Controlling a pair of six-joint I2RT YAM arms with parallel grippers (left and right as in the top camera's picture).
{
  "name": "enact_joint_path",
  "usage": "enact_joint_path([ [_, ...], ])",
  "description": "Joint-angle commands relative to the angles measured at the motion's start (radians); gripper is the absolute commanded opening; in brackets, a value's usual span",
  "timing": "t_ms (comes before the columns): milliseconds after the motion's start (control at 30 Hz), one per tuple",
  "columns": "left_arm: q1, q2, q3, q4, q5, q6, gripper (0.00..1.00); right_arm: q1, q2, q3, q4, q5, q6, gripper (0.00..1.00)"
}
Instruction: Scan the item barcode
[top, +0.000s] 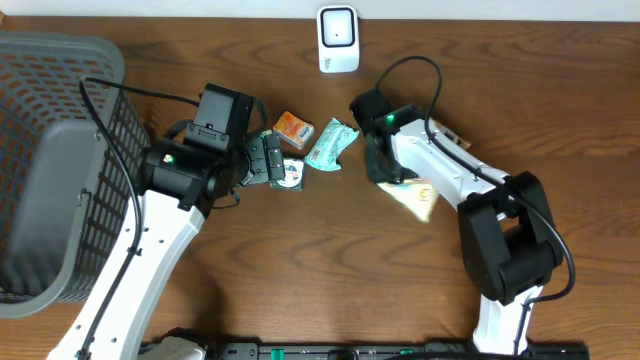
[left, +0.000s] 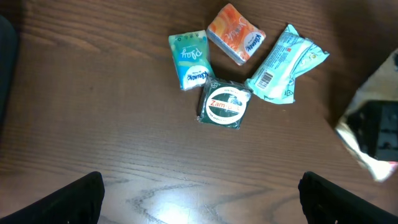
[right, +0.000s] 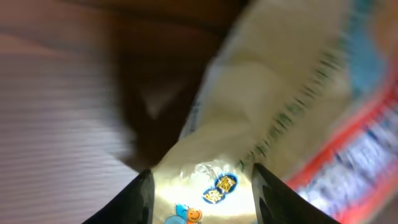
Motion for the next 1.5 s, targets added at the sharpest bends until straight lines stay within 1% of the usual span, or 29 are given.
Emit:
enact_joint_path([
  [0,0.001,-0.003,0.015,-0.002,-0.012,0.006,0.98,-0.018,-0.027,0.022,-0.06,0.224,0.045,0.48],
  [67,0.001,-0.003,0.015,-0.002,-0.012,0.006,0.98,-0.024,-0.043,0.04,-0.112,0.278,0.045,0.49],
  [133,0.001,-0.003,0.015,-0.002,-0.012,0.006,0.98,-0.029,-0.066,0.058,-0.14,0.288,0.045,0.51],
  [267,0.001,-0.003,0.015,-0.002,-0.012,0.006,0.98,-0.028,-0.103,0.065,-0.109,0.276,0.032,0.56],
  [333,0.001,-0.003,0.015,-0.002,-0.012,0.006,0.98,-0.025,-0.102,0.064,-0.055,0.249,0.005,0.66],
  [467,0.001,-0.003,0.015,-0.002,-0.012,0.005,0.98,-0.022,-0.089,0.048,0.055,0.126,-0.123,0.85],
  [533,0.001,-0.003,0.015,-0.002,-0.012,0.006,0.97,-0.022,-0.072,0.041,0.085,0.119,-0.131,0.91],
  [633,0.001,-0.003,0.015,-0.002,-0.012,0.006,0.98,-0.025,-0.018,0.04,0.112,0.178,-0.076,0.92],
  [767,0.001,-0.003,0.015,-0.002,-0.012,0.006,0.98,-0.032,0.049,0.04,0.125,0.249,-0.067,0.93],
  [900,0.001,-0.003,0.015,-0.002,-0.012,0.006,0.98,-0.046,0.121,0.04,0.106,0.433,-0.067,0.95],
  [933,0.001,-0.003,0.015,-0.002,-0.012,0.006,0.98,-0.053,0.135,0.04,0.1,0.451,-0.066,0.95],
  [1000,0.001,-0.003,0.015,-0.002,-0.012,0.006,0.98,-0.076,0.156,0.04,0.09,0.425,-0.064,0.95],
  [1067,0.001,-0.003,0.015,-0.002,-0.012,0.006,0.98,-0.101,0.169,0.04,0.09,0.349,-0.068,0.91],
  [1133,0.001,-0.003,0.015,-0.002,-0.012,0.006,0.98,-0.127,0.174,0.04,0.092,0.263,-0.098,0.8],
  [1167,0.001,-0.003,0.015,-0.002,-0.012,0.006,0.98,-0.143,0.175,0.04,0.094,0.214,-0.113,0.73],
  [1200,0.001,-0.003,0.015,-0.002,-0.012,0.006,0.98,-0.156,0.175,0.04,0.097,0.163,-0.128,0.64],
  [1267,0.001,-0.003,0.015,-0.002,-0.012,0.006,0.98,-0.175,0.175,0.04,0.099,0.086,-0.14,0.51],
  [1300,0.001,-0.003,0.015,-0.002,-0.012,0.006,0.98,-0.182,0.175,0.04,0.098,0.059,-0.14,0.42],
  [1367,0.001,-0.003,0.015,-0.002,-0.012,0.006,0.98,-0.193,0.175,0.043,0.097,0.0,-0.143,0.18],
  [1400,0.001,-0.003,0.015,-0.002,-0.012,0.006,0.98,-0.197,0.174,0.047,0.093,-0.034,-0.154,0.02],
  [1467,0.001,-0.003,0.015,-0.002,-0.012,0.006,0.98,-0.203,0.169,0.065,0.072,-0.114,-0.181,0.01],
])
